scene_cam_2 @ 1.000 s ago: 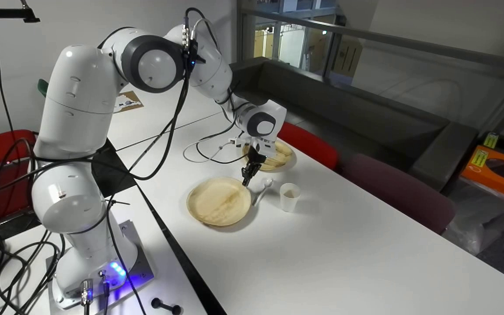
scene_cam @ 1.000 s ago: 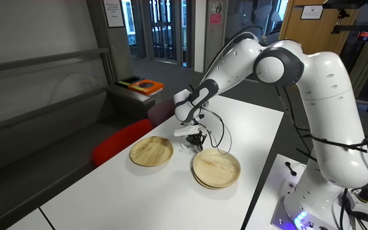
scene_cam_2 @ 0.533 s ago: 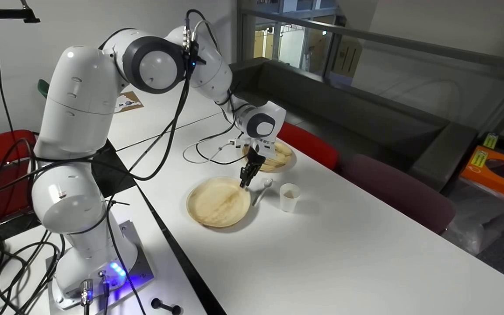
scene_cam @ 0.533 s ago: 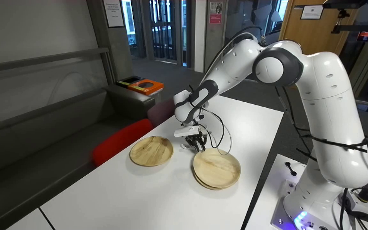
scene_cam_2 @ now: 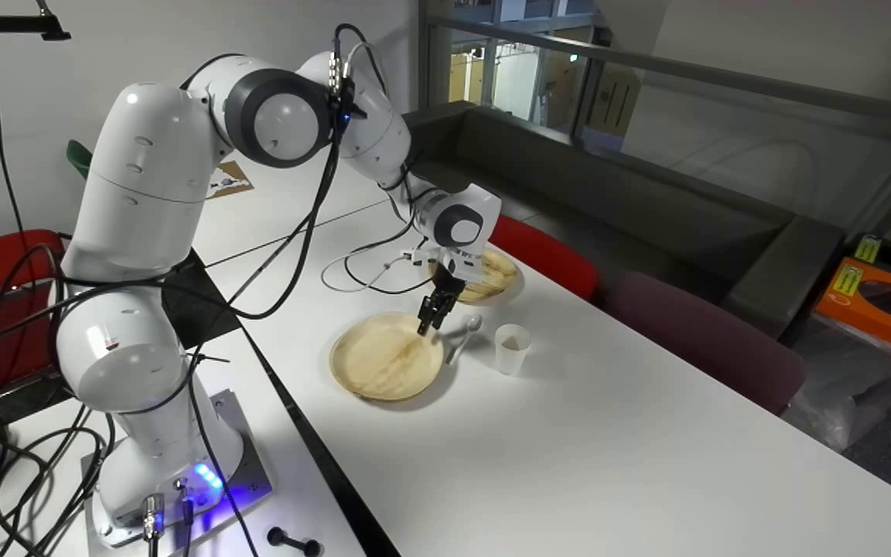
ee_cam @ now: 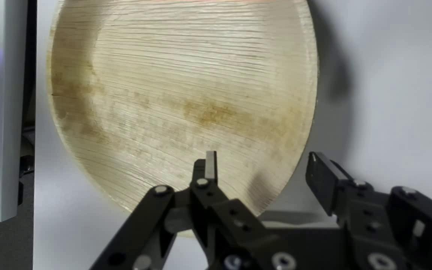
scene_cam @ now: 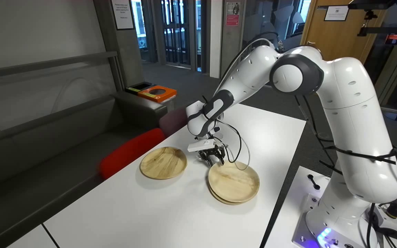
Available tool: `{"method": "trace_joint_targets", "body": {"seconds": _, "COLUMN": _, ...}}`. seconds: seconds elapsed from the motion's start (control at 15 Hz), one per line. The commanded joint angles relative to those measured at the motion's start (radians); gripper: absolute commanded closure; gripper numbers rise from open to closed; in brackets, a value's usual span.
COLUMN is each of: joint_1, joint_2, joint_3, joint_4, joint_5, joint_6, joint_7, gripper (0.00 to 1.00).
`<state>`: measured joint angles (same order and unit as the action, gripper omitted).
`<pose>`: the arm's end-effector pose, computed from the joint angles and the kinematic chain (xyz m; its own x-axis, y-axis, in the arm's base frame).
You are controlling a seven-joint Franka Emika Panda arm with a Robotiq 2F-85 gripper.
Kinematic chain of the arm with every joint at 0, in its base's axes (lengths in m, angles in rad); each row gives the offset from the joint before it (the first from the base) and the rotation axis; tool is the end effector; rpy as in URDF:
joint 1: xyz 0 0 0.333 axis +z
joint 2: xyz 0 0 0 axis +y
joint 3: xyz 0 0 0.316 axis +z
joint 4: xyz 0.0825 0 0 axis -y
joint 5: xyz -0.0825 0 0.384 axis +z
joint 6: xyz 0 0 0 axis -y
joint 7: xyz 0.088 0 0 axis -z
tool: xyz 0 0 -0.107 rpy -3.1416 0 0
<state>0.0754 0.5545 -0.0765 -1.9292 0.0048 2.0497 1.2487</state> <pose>0.5717 -0.0003 0.1716 0.2936 -0.9510 -0.0972 -0.8592 -0.3071 0.4092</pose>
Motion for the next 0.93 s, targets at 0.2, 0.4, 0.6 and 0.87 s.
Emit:
{"method": "trace_joint_targets", "body": {"seconds": 0.2, "joint_1": 0.014, "joint_2": 0.007, "joint_3": -0.015, "joint_4": 0.019, "joint_5": -0.019, "joint_6": -0.014, "joint_7": -0.013, "gripper": 0.88}}
{"method": "trace_joint_targets", "body": {"seconds": 0.4, "joint_1": 0.013, "joint_2": 0.007, "joint_3": -0.015, "joint_4": 0.02, "joint_5": -0.018, "joint_6": -0.014, "joint_7": -0.013, "gripper": 1.0}}
{"method": "trace_joint_targets", "body": {"seconds": 0.6, "joint_1": 0.013, "joint_2": 0.003, "joint_3": -0.015, "joint_4": 0.019, "joint_5": -0.019, "joint_6": -0.012, "joint_7": -0.014, "gripper": 0.98}}
{"method": "trace_joint_targets", "body": {"seconds": 0.87, "joint_1": 0.011, "joint_2": -0.024, "joint_3": -0.014, "joint_4": -0.001, "joint_5": -0.017, "joint_6": -0.005, "joint_7": -0.024, "gripper": 0.98}}
